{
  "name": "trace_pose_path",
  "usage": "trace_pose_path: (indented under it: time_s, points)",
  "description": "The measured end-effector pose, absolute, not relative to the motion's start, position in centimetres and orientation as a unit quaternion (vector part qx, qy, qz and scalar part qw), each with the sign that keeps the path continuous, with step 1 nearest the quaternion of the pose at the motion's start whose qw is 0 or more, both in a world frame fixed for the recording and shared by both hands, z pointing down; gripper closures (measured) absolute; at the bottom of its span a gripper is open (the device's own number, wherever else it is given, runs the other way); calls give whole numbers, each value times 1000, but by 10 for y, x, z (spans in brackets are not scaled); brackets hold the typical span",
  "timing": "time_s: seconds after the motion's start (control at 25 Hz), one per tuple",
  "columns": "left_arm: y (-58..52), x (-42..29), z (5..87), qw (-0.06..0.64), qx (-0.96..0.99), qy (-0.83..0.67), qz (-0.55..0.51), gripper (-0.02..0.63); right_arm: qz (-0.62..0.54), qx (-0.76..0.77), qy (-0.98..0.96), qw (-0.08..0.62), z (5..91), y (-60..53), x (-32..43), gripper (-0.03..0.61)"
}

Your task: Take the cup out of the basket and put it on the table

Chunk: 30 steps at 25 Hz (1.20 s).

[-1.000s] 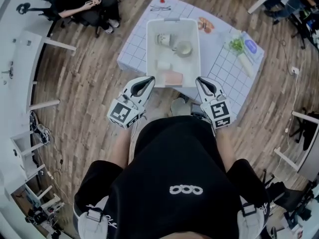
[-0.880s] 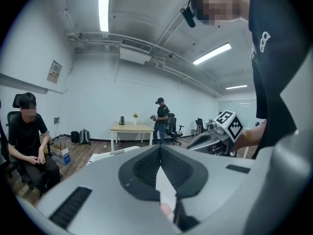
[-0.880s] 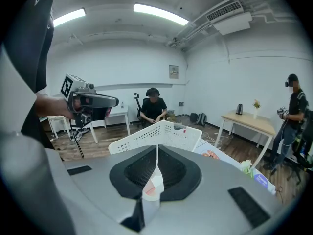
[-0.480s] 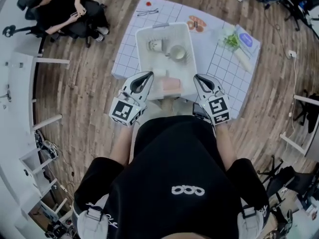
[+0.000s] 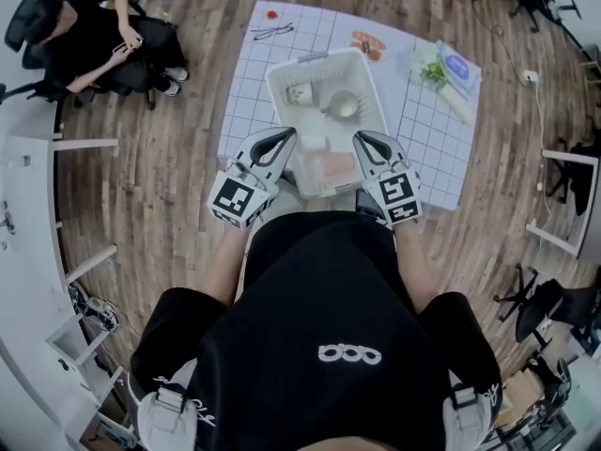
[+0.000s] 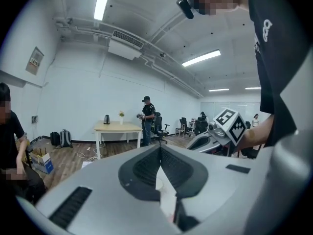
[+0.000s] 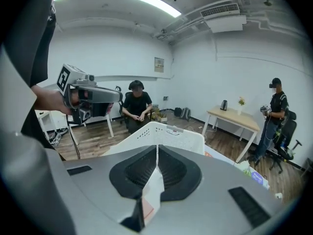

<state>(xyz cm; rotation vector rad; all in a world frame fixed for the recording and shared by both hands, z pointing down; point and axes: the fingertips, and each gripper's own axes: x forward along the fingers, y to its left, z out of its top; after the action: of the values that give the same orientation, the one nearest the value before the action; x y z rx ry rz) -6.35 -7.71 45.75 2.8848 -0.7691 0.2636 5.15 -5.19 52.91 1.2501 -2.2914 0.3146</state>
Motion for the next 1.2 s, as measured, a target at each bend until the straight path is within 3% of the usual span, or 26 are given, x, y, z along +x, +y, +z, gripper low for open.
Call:
trace_pose_path:
  time_s: [0.36, 0.88, 1.2]
  points:
    - [-89, -82, 460, 76, 963, -245, 81, 606, 142, 445, -818, 336, 600, -93, 31, 552]
    - [-92, -97, 475, 88, 956, -266, 88, 606, 174, 366, -744, 532, 745, -132, 35, 534]
    - [-91, -109, 475, 91, 949, -292, 82, 606, 181, 339, -721, 576, 781, -133, 42, 531]
